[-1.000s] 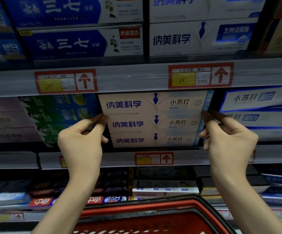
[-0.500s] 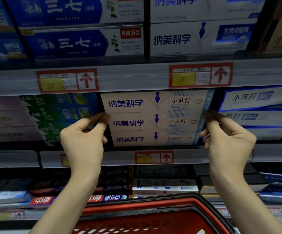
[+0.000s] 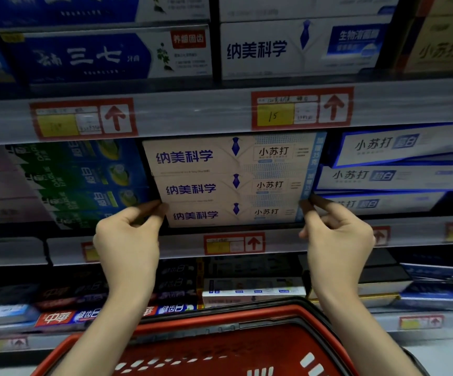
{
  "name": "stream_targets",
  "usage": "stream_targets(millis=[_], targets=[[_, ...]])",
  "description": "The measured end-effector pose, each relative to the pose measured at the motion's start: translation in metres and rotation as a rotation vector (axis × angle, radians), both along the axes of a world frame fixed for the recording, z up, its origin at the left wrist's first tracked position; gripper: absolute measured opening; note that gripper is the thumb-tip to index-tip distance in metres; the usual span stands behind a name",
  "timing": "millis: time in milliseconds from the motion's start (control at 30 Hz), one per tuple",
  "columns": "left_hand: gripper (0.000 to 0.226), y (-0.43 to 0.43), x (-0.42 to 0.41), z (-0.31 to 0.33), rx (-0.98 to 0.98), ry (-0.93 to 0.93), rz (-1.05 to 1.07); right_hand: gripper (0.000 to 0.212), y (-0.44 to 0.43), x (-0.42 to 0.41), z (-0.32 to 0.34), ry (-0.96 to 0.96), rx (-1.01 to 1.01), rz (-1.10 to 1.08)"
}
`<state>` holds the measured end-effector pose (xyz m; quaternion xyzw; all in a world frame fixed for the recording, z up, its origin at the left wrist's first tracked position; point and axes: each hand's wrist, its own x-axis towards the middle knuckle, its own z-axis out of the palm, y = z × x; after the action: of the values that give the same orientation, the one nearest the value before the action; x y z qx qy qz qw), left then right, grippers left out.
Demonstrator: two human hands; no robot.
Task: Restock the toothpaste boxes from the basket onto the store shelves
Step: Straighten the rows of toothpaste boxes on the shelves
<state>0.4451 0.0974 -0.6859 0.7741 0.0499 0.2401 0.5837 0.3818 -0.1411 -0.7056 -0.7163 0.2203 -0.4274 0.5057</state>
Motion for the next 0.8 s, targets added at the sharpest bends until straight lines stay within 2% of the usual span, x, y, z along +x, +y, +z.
stream_targets(millis=[300, 400, 467, 633, 800], targets=[[0.015, 0.0, -0.008, -0.002, 0.041, -0.004, 0.046, 0.006, -0.002, -0.005, 0.004, 0.047, 0.006, 0.033], [0.019, -0.007, -0.016, -0.001, 0.024, -0.028, 0.14, 0.017, -0.008, -0.018, 0.009, 0.005, 0.06, 0.063], [0.021, -0.021, -0.025, 0.004, 0.002, -0.052, 0.156, 0.012, -0.021, -0.029, 0.014, -0.032, 0.067, 0.06], [0.017, -0.077, -0.059, 0.025, 0.019, -0.134, -0.002, 0.008, -0.068, -0.052, 0.025, -0.057, 0.072, 0.009], [0.011, -0.146, -0.082, 0.033, 0.049, -0.084, -0.235, 0.006, -0.116, -0.07, 0.043, -0.051, -0.001, 0.013]])
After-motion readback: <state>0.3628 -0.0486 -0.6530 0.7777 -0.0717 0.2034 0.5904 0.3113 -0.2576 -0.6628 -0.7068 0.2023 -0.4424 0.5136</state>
